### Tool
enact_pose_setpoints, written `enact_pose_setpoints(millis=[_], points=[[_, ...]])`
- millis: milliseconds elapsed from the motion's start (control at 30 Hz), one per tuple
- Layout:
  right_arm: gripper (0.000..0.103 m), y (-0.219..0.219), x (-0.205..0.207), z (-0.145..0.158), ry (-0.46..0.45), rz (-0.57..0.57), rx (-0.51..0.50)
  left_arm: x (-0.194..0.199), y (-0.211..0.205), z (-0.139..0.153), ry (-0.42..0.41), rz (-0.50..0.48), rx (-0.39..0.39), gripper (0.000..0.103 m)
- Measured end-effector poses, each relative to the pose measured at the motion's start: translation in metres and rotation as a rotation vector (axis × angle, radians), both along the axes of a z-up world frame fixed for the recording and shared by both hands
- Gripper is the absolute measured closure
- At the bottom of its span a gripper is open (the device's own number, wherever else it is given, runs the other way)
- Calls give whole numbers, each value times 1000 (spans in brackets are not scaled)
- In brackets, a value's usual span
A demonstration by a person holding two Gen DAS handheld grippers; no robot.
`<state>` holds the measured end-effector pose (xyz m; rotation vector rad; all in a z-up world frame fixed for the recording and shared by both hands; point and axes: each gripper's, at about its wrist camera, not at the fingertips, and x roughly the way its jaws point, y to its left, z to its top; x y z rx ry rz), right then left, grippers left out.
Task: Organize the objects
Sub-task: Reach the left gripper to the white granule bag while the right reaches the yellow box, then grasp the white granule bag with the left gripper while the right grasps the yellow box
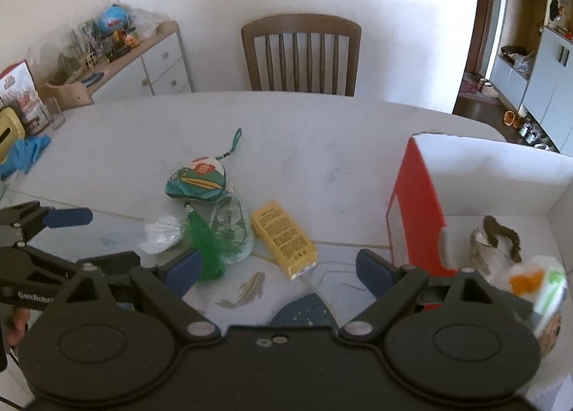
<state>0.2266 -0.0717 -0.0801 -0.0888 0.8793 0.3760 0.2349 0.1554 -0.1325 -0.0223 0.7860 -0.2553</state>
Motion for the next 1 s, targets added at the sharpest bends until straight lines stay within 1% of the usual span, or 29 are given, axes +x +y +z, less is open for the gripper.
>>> enact_pose_setpoints(millis=[133,233,300,400,667,767,800,833,867,933,1000], points=[[14,7,13,-11,12,8,-31,9,-4,-8,-2,-45,26,0],[17,9,21,-17,13,11,-43,16,-1,-11,7,-44,14,0],[17,10,28,-19,15,4,-37,20,1,-13,13,-37,10,0],[21,10,38,-24,30,-3,-22,26,6,-17,23,-32,-13,0],[30,12,53,-38,65,-2,-18,32,17,-23,61,-40,-107,1],[39,13,57,-42,82,-1,-7,33,13,-24,65,-64,-116,10],[42,13,58,-43,87,1,-5,33,12,-24,69,-68,-119,14],[44,13,59,-45,89,2,-4,34,11,-25,73,-70,-122,20],[45,14,60,-46,89,0,-6,35,10,-25,78,-69,-125,23],[50,14,62,-48,96,-2,4,36,9,-26,86,-72,-133,34],[53,13,63,-48,103,-7,19,36,9,-27,88,-73,-139,40]])
